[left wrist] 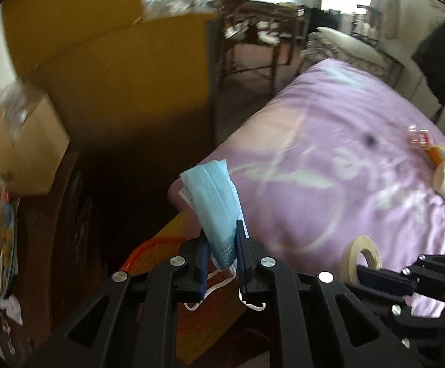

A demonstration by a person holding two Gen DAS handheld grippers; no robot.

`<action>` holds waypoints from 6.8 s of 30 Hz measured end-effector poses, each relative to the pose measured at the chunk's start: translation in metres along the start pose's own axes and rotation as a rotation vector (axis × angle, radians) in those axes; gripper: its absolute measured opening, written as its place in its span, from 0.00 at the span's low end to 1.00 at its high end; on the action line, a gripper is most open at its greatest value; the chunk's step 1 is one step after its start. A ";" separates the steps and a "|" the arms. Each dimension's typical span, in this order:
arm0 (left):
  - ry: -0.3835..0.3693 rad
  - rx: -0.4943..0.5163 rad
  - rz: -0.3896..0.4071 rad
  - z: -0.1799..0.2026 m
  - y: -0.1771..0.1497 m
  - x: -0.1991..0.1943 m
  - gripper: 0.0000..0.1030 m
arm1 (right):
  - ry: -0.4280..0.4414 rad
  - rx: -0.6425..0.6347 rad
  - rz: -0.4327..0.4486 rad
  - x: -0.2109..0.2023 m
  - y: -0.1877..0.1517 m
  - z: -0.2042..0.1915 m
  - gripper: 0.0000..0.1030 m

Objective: Collect trash
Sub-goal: 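Carry mask and tape roll to the red wastebasket and open both grippers, then bring both grippers back over the trash pile on the table, then grasp the white paper cup with the left gripper, then grasp the red snack bag with the right gripper and lift it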

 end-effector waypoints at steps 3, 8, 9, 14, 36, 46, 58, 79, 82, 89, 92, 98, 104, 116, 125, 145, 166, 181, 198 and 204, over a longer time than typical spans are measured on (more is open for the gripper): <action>0.053 -0.042 -0.050 -0.035 -0.014 0.013 0.15 | 0.071 -0.051 -0.074 0.032 0.001 -0.029 0.15; 0.115 -0.138 -0.154 -0.092 -0.044 0.044 0.15 | 0.131 -0.098 -0.177 0.082 0.003 -0.058 0.15; 0.116 -0.169 -0.183 -0.106 -0.052 0.054 0.15 | 0.144 -0.095 -0.195 0.092 0.004 -0.061 0.15; 0.117 -0.211 -0.253 -0.130 -0.068 0.083 0.15 | 0.206 -0.069 -0.268 0.128 0.012 -0.069 0.15; 0.091 -0.255 -0.353 -0.143 -0.092 0.134 0.41 | 0.168 -0.027 -0.358 0.187 0.037 -0.062 0.27; 0.092 -0.220 -0.288 -0.117 -0.073 0.100 0.44 | 0.122 -0.024 -0.209 0.124 0.048 -0.047 0.31; 0.039 -0.059 -0.079 -0.030 -0.023 0.026 0.60 | -0.059 0.024 0.021 0.013 0.035 0.019 0.51; -0.150 0.230 0.043 0.162 0.020 -0.007 0.67 | -0.347 0.323 0.271 -0.139 -0.050 0.177 0.68; -0.168 0.271 0.051 0.192 0.022 -0.006 0.68 | -0.381 0.379 0.294 -0.150 -0.065 0.195 0.76; -0.263 0.339 0.039 0.251 0.027 -0.001 0.69 | -0.462 0.548 0.365 -0.185 -0.101 0.245 0.76; -0.283 0.362 0.039 0.272 0.030 0.002 0.69 | -0.506 0.599 0.397 -0.201 -0.111 0.263 0.76; -0.334 0.409 0.043 0.315 0.043 0.007 0.69 | -0.575 0.679 0.424 -0.219 -0.132 0.292 0.76; -0.372 0.476 0.032 0.357 0.043 0.014 0.69 | -0.628 0.732 0.399 -0.220 -0.155 0.312 0.77; -0.404 0.566 -0.012 0.421 0.035 0.037 0.70 | -0.669 0.821 0.388 -0.232 -0.193 0.339 0.77; -0.481 0.584 -0.055 0.459 0.044 0.049 0.70 | -0.680 0.849 0.370 -0.233 -0.213 0.347 0.77; -0.477 0.583 -0.196 0.520 0.030 0.096 0.84 | -0.653 0.891 0.362 -0.229 -0.230 0.363 0.78; -0.449 0.579 -0.066 0.477 0.030 0.063 0.79 | -0.664 0.842 0.352 -0.228 -0.211 0.355 0.80; -0.420 0.438 -0.021 0.398 0.053 0.050 0.79 | -0.666 0.677 0.237 -0.186 -0.134 0.368 0.80; -0.434 0.409 -0.007 0.380 0.055 0.037 0.79 | -0.794 0.685 0.100 -0.178 -0.121 0.397 0.29; -0.438 0.402 0.013 0.376 0.053 0.022 0.79 | -0.776 0.753 0.182 -0.204 -0.139 0.386 0.28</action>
Point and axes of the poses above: each gripper's, at about its wrist camera, not at the fingertips, and x roughly the way its jaws point, z to its right, y to its top, the point moved 1 cm from there along x, roughly the way its jaws point, and after that the axes turned 2 degrees about -y, right-handed, at the moved point
